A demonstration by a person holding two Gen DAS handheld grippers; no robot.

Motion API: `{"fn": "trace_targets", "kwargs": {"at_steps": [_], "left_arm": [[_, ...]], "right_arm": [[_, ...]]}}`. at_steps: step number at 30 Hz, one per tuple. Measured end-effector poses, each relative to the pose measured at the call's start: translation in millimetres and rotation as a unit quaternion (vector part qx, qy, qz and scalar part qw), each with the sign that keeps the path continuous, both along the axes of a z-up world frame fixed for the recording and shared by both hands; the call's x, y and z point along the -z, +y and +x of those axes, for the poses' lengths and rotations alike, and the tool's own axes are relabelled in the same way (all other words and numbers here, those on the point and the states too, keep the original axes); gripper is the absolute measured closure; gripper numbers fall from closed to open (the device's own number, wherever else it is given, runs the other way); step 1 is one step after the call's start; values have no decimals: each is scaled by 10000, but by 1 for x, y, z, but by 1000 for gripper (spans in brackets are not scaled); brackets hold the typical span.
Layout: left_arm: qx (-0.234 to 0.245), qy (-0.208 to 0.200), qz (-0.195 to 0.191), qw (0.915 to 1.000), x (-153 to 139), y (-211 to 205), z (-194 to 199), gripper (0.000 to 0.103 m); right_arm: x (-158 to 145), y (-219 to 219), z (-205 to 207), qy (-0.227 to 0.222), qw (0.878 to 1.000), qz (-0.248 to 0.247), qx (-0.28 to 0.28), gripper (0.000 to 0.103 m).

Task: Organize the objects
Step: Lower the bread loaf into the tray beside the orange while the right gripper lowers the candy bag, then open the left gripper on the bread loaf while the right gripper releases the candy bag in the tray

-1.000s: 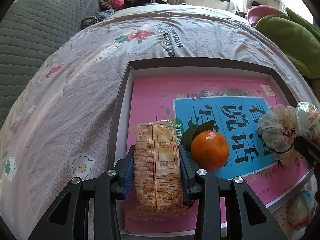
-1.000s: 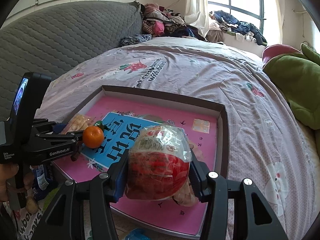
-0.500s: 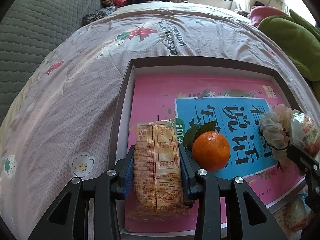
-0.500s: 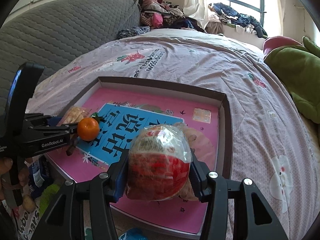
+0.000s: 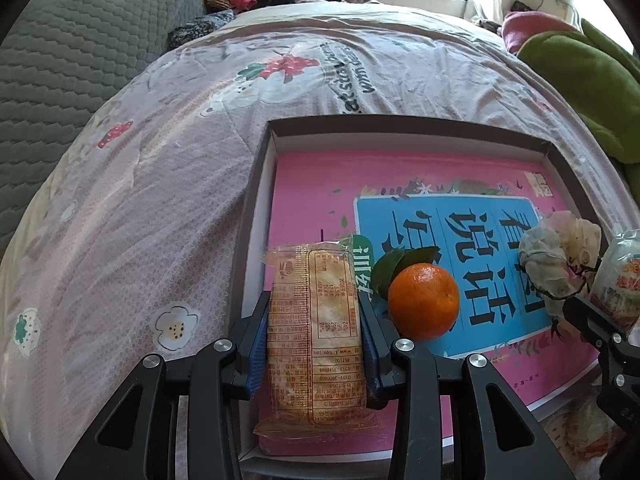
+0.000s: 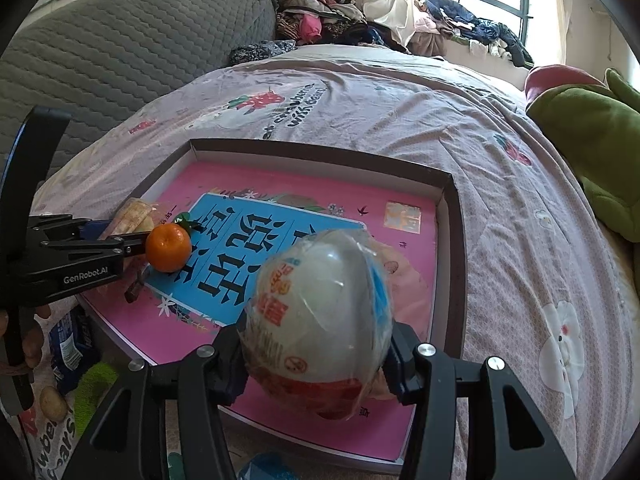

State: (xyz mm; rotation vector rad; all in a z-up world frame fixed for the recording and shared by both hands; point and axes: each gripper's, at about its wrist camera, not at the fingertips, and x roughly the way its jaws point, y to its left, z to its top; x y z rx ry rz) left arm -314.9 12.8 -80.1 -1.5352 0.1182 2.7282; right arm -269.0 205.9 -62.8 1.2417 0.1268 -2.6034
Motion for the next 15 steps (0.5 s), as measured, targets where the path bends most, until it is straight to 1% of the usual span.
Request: {"fn": "trace_targets", "kwargs": {"at_steps": [5,7,10,15], "left_arm": [[1,-16,-2,10000,-3,-2,1,63],[-24,-37,53,10000,-3,-3,1,63],[-10,-31,11,10000,-2,-1,2,63],[-37,-51,60,10000,0,-1,2,62]], "right_arm": [[-6,2,1,121,9999,29,53,50],[-7,3,1,109,9999,14,65,48],[-8,2,1,121,9999,30,51,47],[-9,0,2,162,9999,17,9,46]]}}
